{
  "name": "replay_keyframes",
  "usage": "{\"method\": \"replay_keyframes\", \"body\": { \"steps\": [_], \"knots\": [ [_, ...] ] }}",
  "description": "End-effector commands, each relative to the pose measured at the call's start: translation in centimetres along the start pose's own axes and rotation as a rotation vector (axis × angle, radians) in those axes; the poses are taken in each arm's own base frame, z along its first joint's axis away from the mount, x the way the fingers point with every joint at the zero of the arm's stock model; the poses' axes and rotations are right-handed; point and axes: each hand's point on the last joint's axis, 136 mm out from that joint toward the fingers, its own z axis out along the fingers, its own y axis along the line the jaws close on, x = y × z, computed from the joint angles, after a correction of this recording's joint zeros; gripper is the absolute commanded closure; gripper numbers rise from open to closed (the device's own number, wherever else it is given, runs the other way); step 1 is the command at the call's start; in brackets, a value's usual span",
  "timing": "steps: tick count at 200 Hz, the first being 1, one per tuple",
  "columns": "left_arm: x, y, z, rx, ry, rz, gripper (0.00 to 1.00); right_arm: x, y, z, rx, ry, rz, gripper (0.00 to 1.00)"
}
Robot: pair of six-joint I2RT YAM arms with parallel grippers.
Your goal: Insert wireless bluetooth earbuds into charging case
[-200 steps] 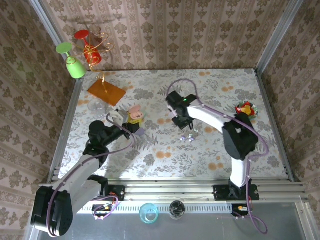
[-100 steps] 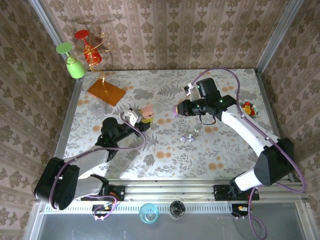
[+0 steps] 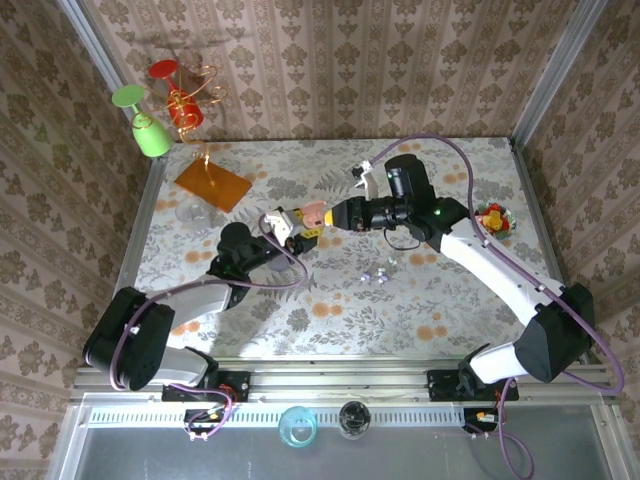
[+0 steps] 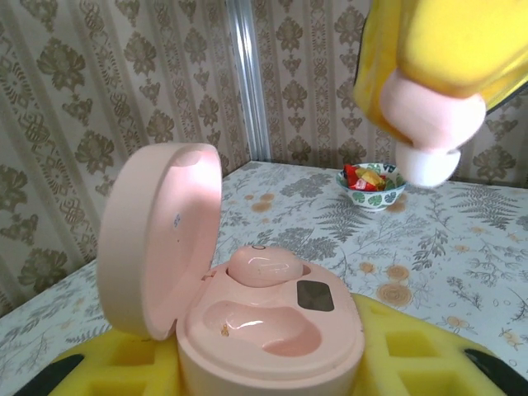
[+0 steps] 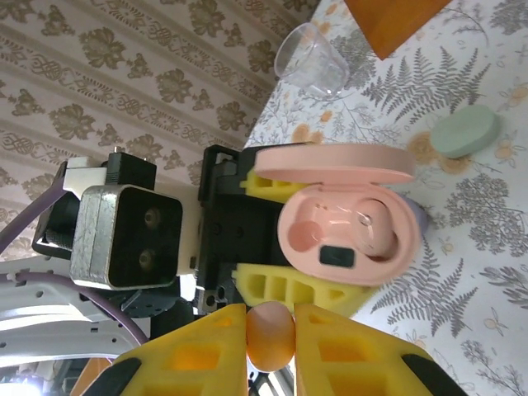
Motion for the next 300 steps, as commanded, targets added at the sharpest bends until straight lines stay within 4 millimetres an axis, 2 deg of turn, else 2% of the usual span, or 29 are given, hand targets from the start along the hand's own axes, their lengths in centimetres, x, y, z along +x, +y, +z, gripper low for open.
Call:
{"method": "replay_keyframes", "body": {
  "steps": [1, 43, 152, 222, 300],
  "knots": [
    [-2.5, -0.5, 0.8, 0.037, -0.079, 0.067, 0.77, -0.8, 1.6, 0.5, -0.047, -0.007, -0.021, 0.82],
    [-2.4, -1.4, 1.0, 0.066, -0.081, 0.082, 0.77, -0.4, 1.3, 1.6, -0.033, 0.015, -0.028, 0.82],
    [-2.6, -2.4, 0.7, 0.089, -0.095, 0.141, 0.77, -0.6, -0.2, 2.9, 0.005, 0.003, -0.016, 0.83],
    [-3.1, -1.7, 0.6, 0.045, -0.11, 0.118, 0.77, 1.0, -2.3, 3.4, 0.076, 0.054, 0.048, 0.79],
    [-2.7, -1.0, 0.7, 0.012, -0.083, 0.105, 0.77, 1.5, -2.8, 3.6, 0.114, 0.084, 0.087, 0.77]
  ]
}}
